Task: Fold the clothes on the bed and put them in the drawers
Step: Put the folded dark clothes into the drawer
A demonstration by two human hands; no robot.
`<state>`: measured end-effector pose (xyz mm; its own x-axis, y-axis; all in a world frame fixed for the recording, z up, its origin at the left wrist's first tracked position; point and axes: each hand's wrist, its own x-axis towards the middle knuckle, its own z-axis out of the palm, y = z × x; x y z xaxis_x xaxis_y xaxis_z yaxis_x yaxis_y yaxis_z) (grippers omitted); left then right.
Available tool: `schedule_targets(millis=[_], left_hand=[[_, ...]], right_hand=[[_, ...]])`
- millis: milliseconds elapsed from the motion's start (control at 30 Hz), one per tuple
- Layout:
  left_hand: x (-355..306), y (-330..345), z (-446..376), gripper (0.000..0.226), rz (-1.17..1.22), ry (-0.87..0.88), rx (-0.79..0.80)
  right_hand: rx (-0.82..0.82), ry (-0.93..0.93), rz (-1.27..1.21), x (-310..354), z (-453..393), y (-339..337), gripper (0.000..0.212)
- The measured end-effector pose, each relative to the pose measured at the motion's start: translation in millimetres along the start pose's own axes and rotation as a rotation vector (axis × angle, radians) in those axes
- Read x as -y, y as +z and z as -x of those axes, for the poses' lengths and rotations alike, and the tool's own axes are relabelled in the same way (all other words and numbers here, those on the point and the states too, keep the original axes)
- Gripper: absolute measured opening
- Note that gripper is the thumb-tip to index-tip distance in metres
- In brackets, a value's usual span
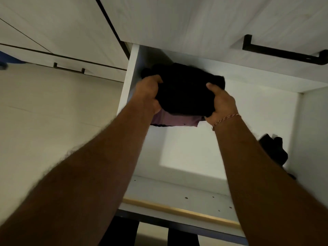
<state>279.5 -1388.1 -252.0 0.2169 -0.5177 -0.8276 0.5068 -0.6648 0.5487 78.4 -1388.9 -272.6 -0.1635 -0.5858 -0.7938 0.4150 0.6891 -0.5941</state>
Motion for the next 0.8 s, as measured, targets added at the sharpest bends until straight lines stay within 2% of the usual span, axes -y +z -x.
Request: schedule_targets(millis=[100, 167, 267, 333, 400, 467, 567, 667, 733, 800], left_hand=[[0.7, 0.0, 14.6, 0.02, 0.054, 0.045, 0.097], [9.9, -6.6, 16.2, 0.034, 0.058, 0.026, 0.12], [35.8, -20.0, 15.6, 0.052, 0.053, -0.124, 0.143], [57.6, -30.8, 11.4, 0.058, -0.056, -0.163, 0.114], [69.9, -43.5, 5.6, 0.056, -0.207, -0.123, 0.039], [72.7, -56.9, 1.0, 0.056, -0.238, -0.043, 0.048], [74.7, -68.4, 15.5, 0.047, -0.198, 0.093, 0.216], [89.8, -86.2, 53.2, 0.043, -0.177, 0.195, 0.347], [106.1, -109.7, 74.2, 0.037, -0.272, 0.233, 0.38], [126.7, -132.9, 82.9, 0.032, -0.547, 0.22, 0.35]], right_hand=[[0.088, -0.065, -0.056, 4.8, 13.7, -3.8, 0.046], [0.088, -0.044, -0.039, -1.0, 18.9, -8.8, 0.044], [0.055, 0.133, 0.018, -22.7, 24.4, -22.3, 0.043], [0.067, 0.231, 0.137, -41.0, 27.3, -35.5, 0.045], [0.086, 0.21, 0.16, -56.3, 27.2, -49.4, 0.043], [0.12, 0.122, 0.059, -66.0, 29.4, -59.3, 0.038], [0.229, -0.009, -0.019, -75.6, 48.6, -72.6, 0.04], [0.331, 0.004, -0.025, -89.0, 76.5, -104.4, 0.051], [0.39, 0.037, 0.052, -104.7, 91.1, -135.0, 0.056], [0.353, 0.098, 0.265, -124.5, 99.4, -160.3, 0.057]])
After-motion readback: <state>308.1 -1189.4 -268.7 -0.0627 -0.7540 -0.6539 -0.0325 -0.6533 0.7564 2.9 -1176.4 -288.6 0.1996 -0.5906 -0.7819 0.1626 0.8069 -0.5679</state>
